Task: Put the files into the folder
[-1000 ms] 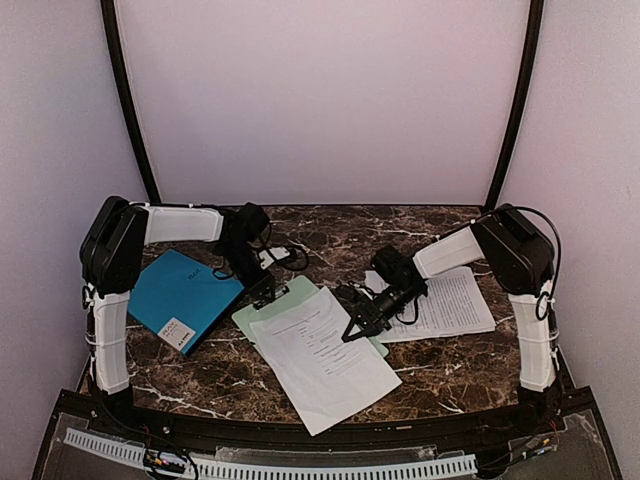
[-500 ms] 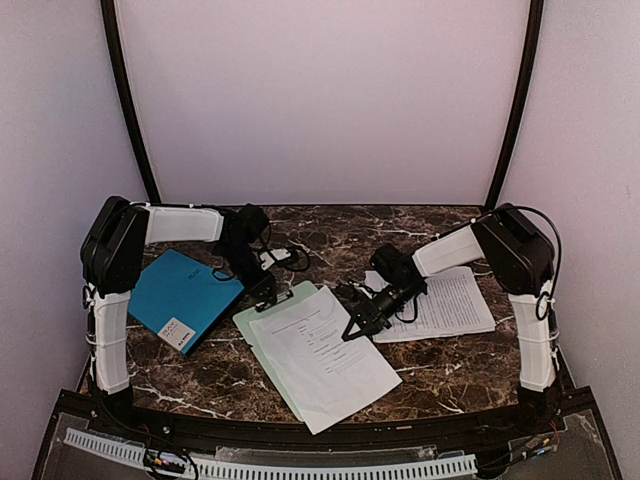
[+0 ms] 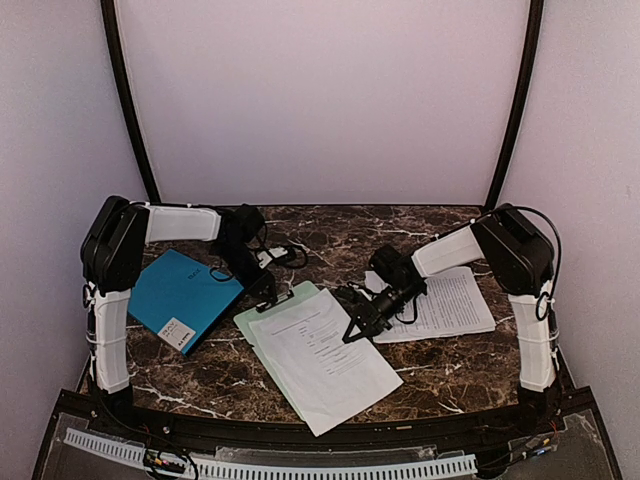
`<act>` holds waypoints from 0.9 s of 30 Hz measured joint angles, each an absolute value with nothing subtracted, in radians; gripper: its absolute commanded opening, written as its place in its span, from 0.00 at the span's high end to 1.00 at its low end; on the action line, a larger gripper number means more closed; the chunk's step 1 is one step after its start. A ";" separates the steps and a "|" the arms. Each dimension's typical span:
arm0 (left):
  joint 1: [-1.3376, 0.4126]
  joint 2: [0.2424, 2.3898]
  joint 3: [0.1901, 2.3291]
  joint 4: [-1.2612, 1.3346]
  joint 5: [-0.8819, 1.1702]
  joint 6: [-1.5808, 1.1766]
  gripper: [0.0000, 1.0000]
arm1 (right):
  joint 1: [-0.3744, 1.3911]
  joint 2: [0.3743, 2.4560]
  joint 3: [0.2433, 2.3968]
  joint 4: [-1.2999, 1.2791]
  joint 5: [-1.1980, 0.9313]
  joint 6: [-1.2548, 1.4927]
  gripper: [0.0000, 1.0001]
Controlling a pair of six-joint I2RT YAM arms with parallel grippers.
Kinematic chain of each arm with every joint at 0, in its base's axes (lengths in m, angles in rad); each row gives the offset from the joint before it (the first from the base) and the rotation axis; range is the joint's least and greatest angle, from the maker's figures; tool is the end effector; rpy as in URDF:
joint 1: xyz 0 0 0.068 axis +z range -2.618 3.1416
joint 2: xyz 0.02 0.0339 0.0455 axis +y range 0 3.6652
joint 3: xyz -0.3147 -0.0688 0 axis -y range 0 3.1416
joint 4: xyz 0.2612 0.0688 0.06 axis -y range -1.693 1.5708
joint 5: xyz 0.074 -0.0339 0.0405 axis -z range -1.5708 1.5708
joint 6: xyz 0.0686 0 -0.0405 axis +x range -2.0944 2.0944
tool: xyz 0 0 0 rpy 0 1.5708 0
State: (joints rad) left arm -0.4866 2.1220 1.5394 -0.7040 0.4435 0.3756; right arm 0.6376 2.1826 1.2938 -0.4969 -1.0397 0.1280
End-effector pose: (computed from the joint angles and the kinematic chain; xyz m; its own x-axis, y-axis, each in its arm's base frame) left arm 0.4053 -0.2477 0.1575 -0.5954 0.6898 -0.4119 0.8031 0.5258 -0.2803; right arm 0.3119 0.3047 0.0993 -0.8381 -0.5404 -0.0743 -0.3247 0.3846 0.8641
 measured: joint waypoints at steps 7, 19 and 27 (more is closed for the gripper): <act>-0.472 2.128 1.540 -0.704 0.489 0.362 0.99 | 0.646 2.183 1.294 -0.507 -1.035 0.118 1.00; -0.457 2.144 1.550 -0.709 0.542 0.353 0.99 | 0.654 2.183 1.308 -0.539 -1.012 0.110 1.00; -0.456 2.145 1.552 -0.711 0.543 0.346 0.99 | 0.656 2.199 1.358 -0.568 -0.994 0.111 1.00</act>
State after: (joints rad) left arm -0.4564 2.1448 1.5517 -0.7109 0.5426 0.3462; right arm 0.6563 2.1990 1.3582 -0.5682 -0.9943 0.1112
